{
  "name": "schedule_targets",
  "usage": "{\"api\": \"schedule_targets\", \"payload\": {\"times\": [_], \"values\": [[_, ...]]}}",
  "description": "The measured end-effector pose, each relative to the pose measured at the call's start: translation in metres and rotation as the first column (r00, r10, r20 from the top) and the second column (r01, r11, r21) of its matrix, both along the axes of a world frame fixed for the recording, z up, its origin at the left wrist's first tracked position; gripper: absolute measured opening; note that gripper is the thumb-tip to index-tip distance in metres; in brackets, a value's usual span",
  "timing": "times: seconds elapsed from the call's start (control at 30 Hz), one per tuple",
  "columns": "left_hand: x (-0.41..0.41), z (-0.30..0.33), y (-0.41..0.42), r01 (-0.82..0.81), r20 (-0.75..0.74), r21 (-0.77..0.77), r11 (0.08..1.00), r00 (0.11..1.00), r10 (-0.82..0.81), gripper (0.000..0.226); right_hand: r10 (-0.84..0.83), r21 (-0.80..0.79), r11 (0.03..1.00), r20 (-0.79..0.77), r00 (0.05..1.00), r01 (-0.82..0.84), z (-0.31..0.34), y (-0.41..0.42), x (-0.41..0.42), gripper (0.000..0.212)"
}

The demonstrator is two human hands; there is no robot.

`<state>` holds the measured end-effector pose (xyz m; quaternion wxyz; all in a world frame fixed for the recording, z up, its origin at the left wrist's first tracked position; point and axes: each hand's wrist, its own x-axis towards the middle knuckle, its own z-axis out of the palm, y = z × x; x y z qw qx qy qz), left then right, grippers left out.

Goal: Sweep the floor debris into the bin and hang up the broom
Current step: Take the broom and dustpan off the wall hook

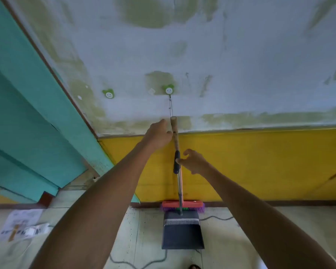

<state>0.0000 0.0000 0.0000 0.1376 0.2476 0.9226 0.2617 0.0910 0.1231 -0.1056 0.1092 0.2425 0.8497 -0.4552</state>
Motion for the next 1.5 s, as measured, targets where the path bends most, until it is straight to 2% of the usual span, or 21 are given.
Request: {"api": "schedule_targets", "payload": {"times": [0.07,0.17,0.3,0.47,0.63,0.8,0.93,1.03,1.1,1.17,1.33,1.43,1.5], "values": [[-0.008,0.003,0.011,-0.049,0.005,0.081,0.996,0.999,0.049,0.039,-0.006,-0.012,1.0,0.021,1.0,0.006,-0.001,0.001,-0.012,0.056],[-0.019,0.001,0.027,-0.072,0.026,0.169,0.983,0.997,0.068,0.025,-0.019,-0.06,0.998,0.047,0.999,0.021,-0.008,-0.004,-0.025,0.065],[-0.028,-0.007,0.033,-0.043,0.045,0.212,0.976,0.998,0.034,0.005,-0.096,-0.132,0.986,0.071,0.993,0.105,-0.013,-0.01,-0.036,0.061],[-0.027,-0.005,0.031,-0.007,-0.036,0.204,0.979,0.999,0.014,0.011,-0.188,-0.309,0.92,0.192,0.963,0.241,-0.018,-0.019,-0.033,0.049],[-0.023,0.016,0.024,0.017,-0.115,0.198,0.98,0.993,0.006,0.011,-0.189,-0.277,0.938,0.098,0.977,0.209,-0.007,-0.029,-0.032,0.037],[-0.011,0.05,0.015,0.03,-0.187,0.189,0.982,0.982,0.006,0.015,-0.185,-0.255,0.948,0.04,0.982,0.189,0.019,-0.034,-0.028,0.038],[0.013,0.086,0.004,0.065,-0.173,0.179,0.982,0.984,-0.034,0.031,-0.178,-0.186,0.967,-0.015,0.984,0.172,0.03,-0.046,-0.004,0.039],[0.037,0.116,0.0,0.184,-0.233,-0.02,0.983,0.955,-0.183,0.02,-0.169,-0.095,0.982,-0.054,0.984,0.164,0.041,-0.053,0.021,0.037],[0.053,0.131,0.0,0.248,-0.312,-0.222,0.943,0.898,-0.31,0.016,-0.16,-0.044,0.987,-0.09,0.983,0.156,0.049,-0.058,0.034,0.038],[0.071,0.142,0.001,0.294,-0.408,-0.392,0.871,0.793,-0.452,0.011,-0.16,0.007,0.987,-0.129,0.979,0.162,0.059,-0.06,0.051,0.037],[0.131,0.169,-0.002,0.389,-0.532,-0.548,0.741,0.522,-0.667,0.004,-0.303,0.032,0.946,-0.27,0.914,0.323,0.083,-0.064,0.122,0.032],[0.184,0.181,-0.013,0.305,-0.544,-0.73,0.612,0.283,-0.79,0.011,-0.443,-0.013,0.883,-0.355,0.823,0.469,0.093,-0.077,0.17,0.03],[0.224,0.183,-0.021,0.203,-0.502,-0.826,0.526,0.16,-0.85,0.017,-0.539,-0.059,0.823,-0.395,0.744,0.565,0.096,-0.086,0.201,0.027]]}}
